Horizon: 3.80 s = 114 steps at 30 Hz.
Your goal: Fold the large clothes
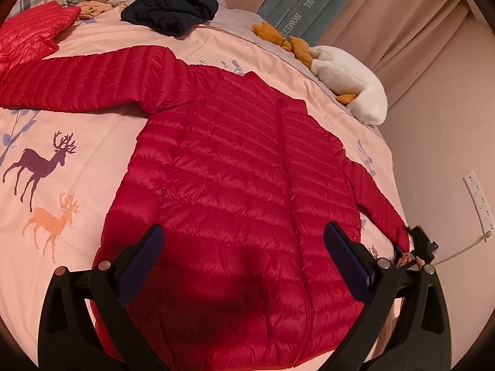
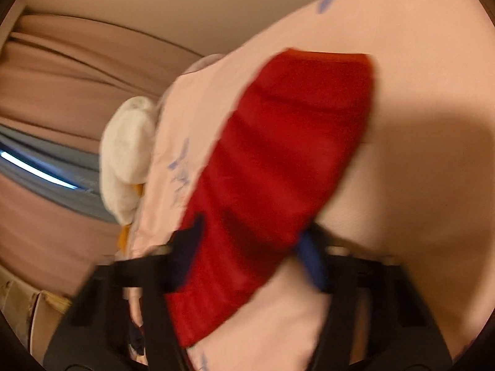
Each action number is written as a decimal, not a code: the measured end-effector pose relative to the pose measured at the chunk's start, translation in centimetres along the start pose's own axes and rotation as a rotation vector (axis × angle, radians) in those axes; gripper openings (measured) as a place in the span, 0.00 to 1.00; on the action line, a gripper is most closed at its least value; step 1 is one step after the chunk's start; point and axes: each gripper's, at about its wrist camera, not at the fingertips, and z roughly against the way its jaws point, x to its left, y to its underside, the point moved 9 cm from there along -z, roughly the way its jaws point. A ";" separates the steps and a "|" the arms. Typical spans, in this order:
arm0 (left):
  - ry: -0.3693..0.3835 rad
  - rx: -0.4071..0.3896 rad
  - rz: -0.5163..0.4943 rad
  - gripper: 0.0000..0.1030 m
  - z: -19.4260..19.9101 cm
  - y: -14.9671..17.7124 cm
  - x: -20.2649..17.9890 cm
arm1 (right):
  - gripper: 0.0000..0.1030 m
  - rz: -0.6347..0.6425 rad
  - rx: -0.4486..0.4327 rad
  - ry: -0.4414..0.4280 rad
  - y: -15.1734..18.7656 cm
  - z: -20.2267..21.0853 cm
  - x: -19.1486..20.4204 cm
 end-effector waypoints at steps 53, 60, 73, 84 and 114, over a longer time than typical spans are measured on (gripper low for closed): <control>0.399 0.259 0.354 0.99 -16.2 -7.5 -3.3 | 0.77 1.288 0.222 -0.309 34.8 12.4 16.4; 0.362 0.141 0.434 0.84 -18.5 -10.3 -2.7 | 0.78 1.202 0.225 -0.345 33.1 12.9 15.7; 0.183 -0.054 0.393 0.10 -14.4 -14.3 0.9 | 0.78 1.171 0.196 -0.301 30.9 13.1 14.5; -0.003 -0.030 0.318 0.22 -10.6 -13.3 7.7 | 0.79 1.162 0.248 -0.259 31.3 11.9 14.2; -0.103 0.092 -0.115 0.41 -16.8 -12.1 2.5 | 0.52 1.239 0.328 0.183 31.2 -11.5 20.3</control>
